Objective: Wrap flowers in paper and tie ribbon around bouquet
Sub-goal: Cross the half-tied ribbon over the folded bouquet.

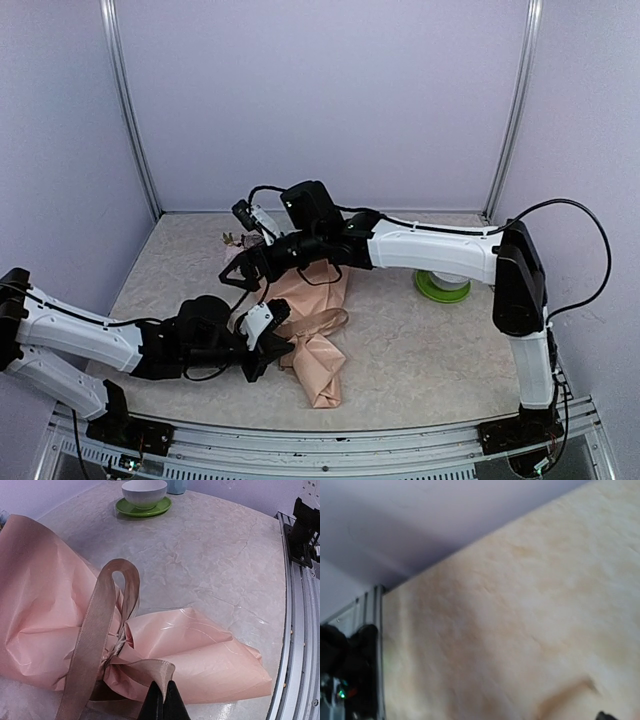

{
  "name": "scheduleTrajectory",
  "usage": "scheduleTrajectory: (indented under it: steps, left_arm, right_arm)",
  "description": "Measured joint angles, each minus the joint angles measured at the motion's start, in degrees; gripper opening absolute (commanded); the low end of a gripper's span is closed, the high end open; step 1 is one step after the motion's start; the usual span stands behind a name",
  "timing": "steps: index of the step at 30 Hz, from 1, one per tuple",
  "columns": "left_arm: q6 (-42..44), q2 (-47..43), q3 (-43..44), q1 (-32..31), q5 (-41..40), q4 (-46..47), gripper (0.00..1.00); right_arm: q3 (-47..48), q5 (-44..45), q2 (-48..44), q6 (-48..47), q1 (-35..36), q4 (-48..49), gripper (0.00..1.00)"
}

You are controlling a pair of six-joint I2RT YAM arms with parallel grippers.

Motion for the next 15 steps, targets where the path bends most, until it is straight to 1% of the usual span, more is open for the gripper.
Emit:
scheduleTrajectory:
  steps: [3, 5, 8, 10, 12, 15]
  left_arm:
    - [-0.87, 0.04, 0.00, 1.16, 2.01, 0.42, 0.00]
    - [-1.09, 0.24, 0.02, 1.75, 3.34, 0.52, 0.00]
    - [-2.01, 0.42, 0.02, 2.49, 4.81, 0.68, 0.00]
    - [-2.45, 0.42, 0.02, 3.26, 5.64, 1.05, 0.00]
    - [-2.80, 0.42, 0.02, 3.96, 6.27, 1.27, 0.00]
    - [-3.15, 0.39, 0.02, 5.01, 7.37, 1.55, 0.00]
  right_arm:
    - [-8.41, -2.10, -5.31, -1.99, -3.54, 1.27, 0.99]
    - [-16.13, -3.72, -10.71, -3.69, -6.14, 4.61, 0.90]
    - [-31.82, -8.92, -21.66, -7.78, -9.92, 12.74, 0.76]
    - [-40.57, -12.61, -27.56, -10.95, -11.80, 17.97, 0.68]
    - [-45.55, -16.22, -30.14, -14.19, -11.89, 21.29, 0.62]
    - [-49.57, -21.31, -29.88, -18.84, -11.19, 23.74, 0.61]
